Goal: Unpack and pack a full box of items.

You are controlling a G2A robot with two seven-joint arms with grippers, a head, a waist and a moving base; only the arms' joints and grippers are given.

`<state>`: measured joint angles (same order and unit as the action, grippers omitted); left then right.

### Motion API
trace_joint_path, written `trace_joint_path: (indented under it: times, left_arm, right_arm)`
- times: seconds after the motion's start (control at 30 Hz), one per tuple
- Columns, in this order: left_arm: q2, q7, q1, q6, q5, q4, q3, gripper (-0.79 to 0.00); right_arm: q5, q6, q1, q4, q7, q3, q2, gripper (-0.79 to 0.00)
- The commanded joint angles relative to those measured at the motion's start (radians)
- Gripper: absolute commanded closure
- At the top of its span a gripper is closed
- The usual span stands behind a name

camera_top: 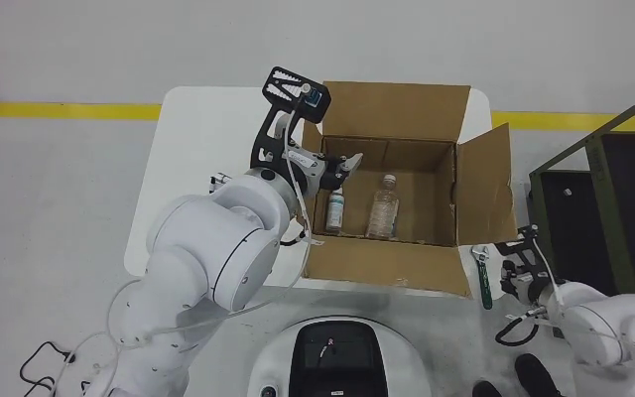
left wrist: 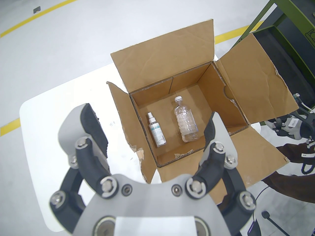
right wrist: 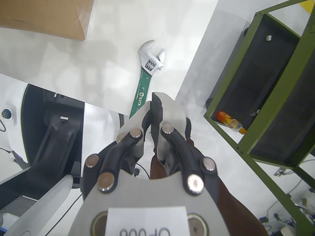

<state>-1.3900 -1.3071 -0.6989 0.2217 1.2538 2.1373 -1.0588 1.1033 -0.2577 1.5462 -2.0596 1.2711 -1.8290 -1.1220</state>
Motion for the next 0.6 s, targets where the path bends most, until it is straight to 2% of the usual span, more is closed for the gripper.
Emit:
trace_joint_path:
  times: [0.0,0.13,0.27,0.43,0.57]
  left_arm:
    - [0.000,0.000,0.000,0.000,0.000,0.000,0.000,-0.785]
    - [0.000,0.000,0.000,0.000,0.000,0.000,0.000,-0.785]
    - [0.000,0.000,0.000,0.000,0.000,0.000,0.000,-0.785]
    - [0.000,0.000,0.000,0.000,0.000,0.000,0.000,-0.785]
    - [0.000,0.000,0.000,0.000,0.000,0.000,0.000,-0.785]
  right_arm:
    - [-0.017,0.025,-0.017,0.023,0.013,0.013,0.000,0.000]
    - [-0.030,0.032,-0.045,0.057,0.040,0.030,0.004,0.000]
    - [0.030,0.008,-0.056,0.063,0.035,0.057,0.010,-0.086]
    - [0.023,0.031,-0.055,0.080,0.026,0.081,0.012,-0.169]
    - [0.036,0.032,-0.061,0.092,0.017,0.098,0.014,-0.206]
